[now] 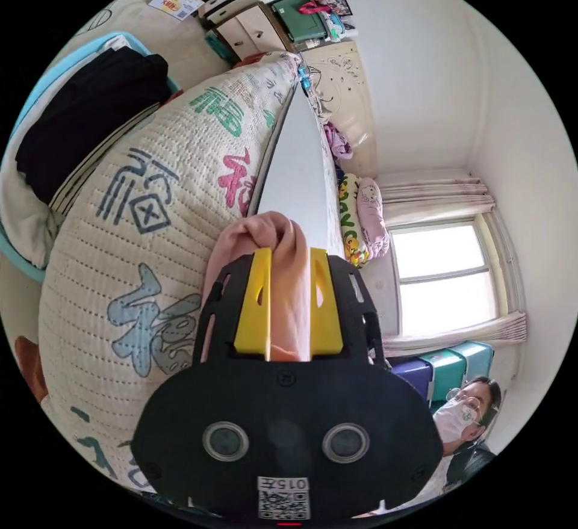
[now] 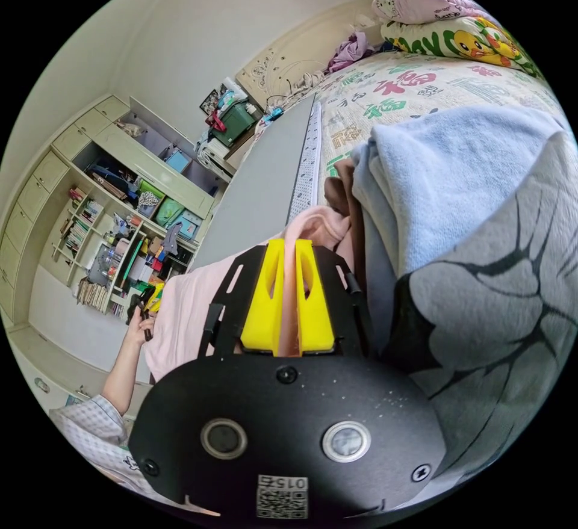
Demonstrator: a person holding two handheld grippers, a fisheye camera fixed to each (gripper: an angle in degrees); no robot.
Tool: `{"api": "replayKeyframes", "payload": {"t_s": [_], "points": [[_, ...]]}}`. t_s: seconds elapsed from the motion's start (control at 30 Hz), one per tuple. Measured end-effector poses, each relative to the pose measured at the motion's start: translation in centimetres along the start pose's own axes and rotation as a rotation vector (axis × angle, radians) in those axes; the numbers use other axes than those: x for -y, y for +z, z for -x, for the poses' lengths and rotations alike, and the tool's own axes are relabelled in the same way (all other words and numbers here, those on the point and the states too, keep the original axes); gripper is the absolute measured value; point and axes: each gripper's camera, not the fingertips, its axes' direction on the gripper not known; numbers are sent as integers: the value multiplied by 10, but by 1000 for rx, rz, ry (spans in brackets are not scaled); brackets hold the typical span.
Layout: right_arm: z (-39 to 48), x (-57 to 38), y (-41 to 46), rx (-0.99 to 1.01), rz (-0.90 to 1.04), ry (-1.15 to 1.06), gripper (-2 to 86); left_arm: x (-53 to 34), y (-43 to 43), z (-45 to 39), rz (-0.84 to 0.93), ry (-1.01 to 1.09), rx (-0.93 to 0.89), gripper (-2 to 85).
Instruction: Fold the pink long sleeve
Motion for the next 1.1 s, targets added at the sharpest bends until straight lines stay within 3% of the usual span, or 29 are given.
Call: {"api": "replayKeyframes", "payload": {"t_s": [0.17,0.4,0.73,0.9,0.97,1.1], "points": [[-18,-7,6,6,1,-2,31,22,17,7,-16,-86,-49,103],[-55,-24,23,17,9,1,26,10,16,14,-76,-94,14,6],[-92,-64,17,-102,-145,-52,13,-52,-43,-30,-449,149,-88,-7],[-122,-81,58,-178,-116,-78,19,-48,-28,-24,-414,142,86,-6],[-144,-91,100,-259,-12,-121,28,-45,-11,-2,-389,80,157,-3],[-180,-111,107,-204,4,-119,41,-55,9,45,-355,-17,83,13]]}}
